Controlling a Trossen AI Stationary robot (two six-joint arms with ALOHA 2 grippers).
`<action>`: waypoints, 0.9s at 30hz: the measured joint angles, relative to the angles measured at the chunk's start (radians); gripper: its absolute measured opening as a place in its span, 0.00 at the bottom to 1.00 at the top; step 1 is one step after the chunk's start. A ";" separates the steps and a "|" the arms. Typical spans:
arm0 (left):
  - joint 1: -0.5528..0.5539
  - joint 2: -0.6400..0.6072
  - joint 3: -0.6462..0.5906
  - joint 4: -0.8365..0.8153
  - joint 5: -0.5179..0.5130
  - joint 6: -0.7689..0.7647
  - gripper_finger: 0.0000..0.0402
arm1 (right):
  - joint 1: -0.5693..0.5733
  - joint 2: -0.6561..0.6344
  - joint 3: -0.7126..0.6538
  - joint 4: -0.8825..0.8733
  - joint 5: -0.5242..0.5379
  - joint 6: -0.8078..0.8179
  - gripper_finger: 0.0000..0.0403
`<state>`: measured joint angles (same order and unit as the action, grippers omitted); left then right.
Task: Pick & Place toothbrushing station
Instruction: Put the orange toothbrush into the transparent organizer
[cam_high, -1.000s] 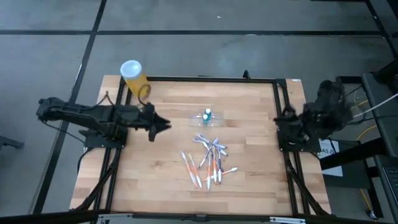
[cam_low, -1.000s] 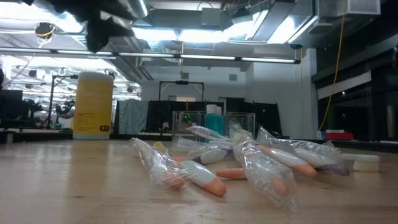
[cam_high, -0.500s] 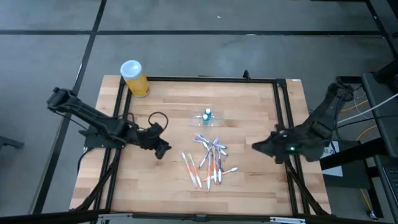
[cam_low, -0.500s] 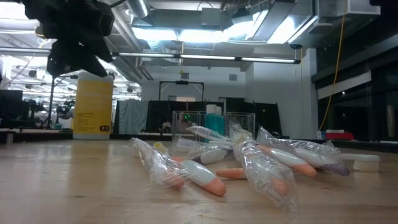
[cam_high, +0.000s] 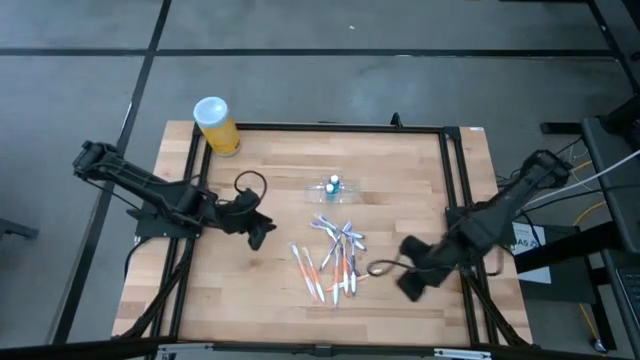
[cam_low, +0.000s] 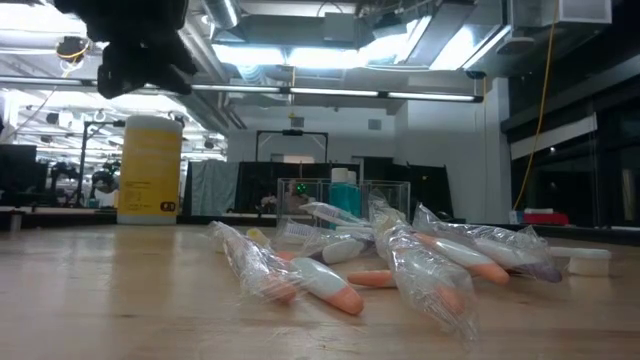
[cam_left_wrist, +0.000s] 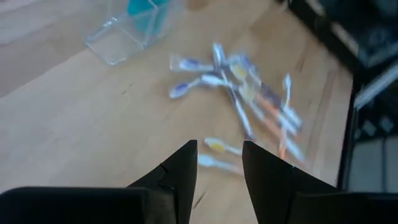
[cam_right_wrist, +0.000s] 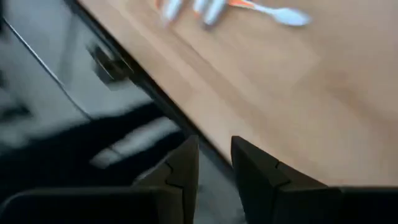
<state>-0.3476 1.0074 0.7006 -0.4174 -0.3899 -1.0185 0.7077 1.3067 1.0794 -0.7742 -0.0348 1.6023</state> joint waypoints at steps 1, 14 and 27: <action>0.004 -0.013 0.000 0.002 -0.009 -0.034 0.31 | -0.008 0.020 -0.011 0.065 0.001 0.066 0.24; -0.019 -0.165 0.000 0.030 -0.039 -0.024 0.31 | 0.057 0.237 -0.135 0.606 0.517 0.655 0.24; -0.144 -0.275 0.000 0.133 0.040 0.297 0.31 | -0.009 0.531 0.003 0.939 0.987 0.530 0.24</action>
<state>-0.4915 0.7321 0.7006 -0.2845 -0.3500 -0.7213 0.6987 1.8380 1.0822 0.1651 0.9526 2.1320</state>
